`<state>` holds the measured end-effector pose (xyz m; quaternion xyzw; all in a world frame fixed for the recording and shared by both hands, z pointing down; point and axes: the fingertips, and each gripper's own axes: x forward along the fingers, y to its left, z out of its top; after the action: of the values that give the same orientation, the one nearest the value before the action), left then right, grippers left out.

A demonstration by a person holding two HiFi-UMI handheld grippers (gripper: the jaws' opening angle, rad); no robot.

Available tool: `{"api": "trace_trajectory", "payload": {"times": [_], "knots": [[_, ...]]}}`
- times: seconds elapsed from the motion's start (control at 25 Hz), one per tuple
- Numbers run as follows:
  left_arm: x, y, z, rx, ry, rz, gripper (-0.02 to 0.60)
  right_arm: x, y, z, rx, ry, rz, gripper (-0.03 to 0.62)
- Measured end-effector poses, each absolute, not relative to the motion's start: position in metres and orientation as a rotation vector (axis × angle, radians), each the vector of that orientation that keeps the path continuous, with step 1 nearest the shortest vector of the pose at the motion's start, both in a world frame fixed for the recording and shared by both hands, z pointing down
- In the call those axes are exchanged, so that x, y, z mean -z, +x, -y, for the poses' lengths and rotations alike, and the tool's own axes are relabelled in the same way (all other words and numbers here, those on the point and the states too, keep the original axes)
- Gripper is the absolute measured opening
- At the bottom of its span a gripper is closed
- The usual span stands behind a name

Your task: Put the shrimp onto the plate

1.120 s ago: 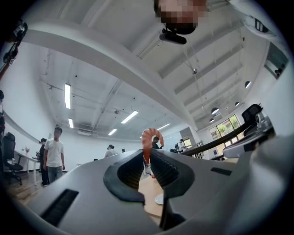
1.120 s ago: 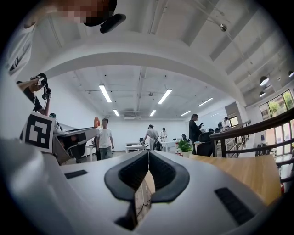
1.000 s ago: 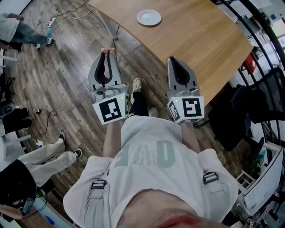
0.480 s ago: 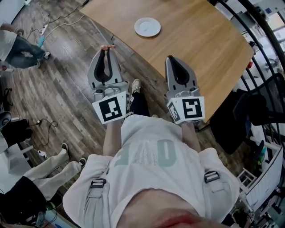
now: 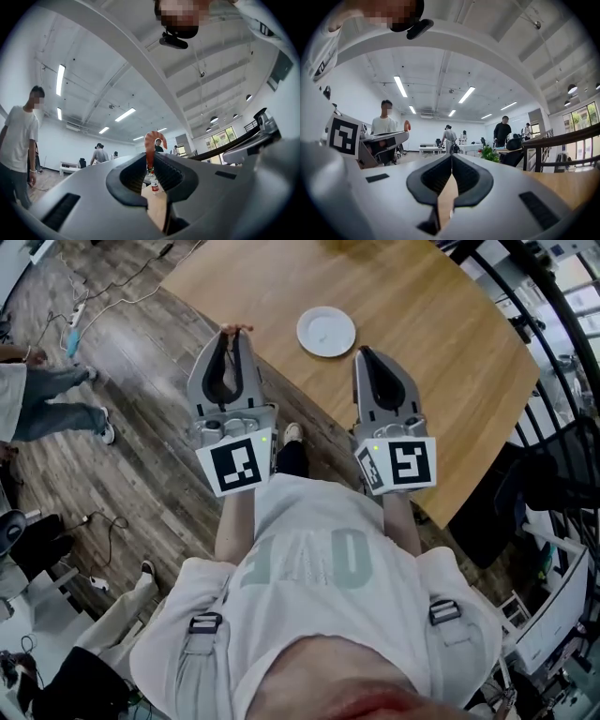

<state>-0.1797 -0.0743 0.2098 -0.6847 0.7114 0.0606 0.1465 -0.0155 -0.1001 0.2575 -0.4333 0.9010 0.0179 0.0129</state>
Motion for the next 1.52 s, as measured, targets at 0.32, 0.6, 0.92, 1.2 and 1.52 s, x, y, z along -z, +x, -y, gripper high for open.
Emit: {"api": "trace_trajectory", "payload": {"times": [0.32, 0.6, 0.92, 1.2, 1.52], "knots": [[-0.213, -0.225, 0.147, -0.168, -2.06, -1.966, 0.051, -0.242, -0.069, 0.161, -0.132, -1.404, -2.781, 0.02], [-0.23, -0.217, 0.191, -0.202, -2.211, -1.913, 0.051, -0.25, -0.071, 0.182, -0.147, -1.531, -2.789, 0.02], [-0.249, -0.167, 0.225, -0.058, -2.299, -1.817, 0.051, -0.261, -0.037, 0.22, -0.028, -1.59, -2.743, 0.02], [-0.291, -0.143, 0.257, 0.158, -2.465, -1.692, 0.051, -0.282, -0.042, 0.247, 0.081, -1.566, -2.775, 0.02], [-0.365, -0.108, 0.286, 0.476, -2.664, -1.581, 0.051, -0.309, -0.027, 0.27, 0.191, -1.609, -2.797, 0.02]]}}
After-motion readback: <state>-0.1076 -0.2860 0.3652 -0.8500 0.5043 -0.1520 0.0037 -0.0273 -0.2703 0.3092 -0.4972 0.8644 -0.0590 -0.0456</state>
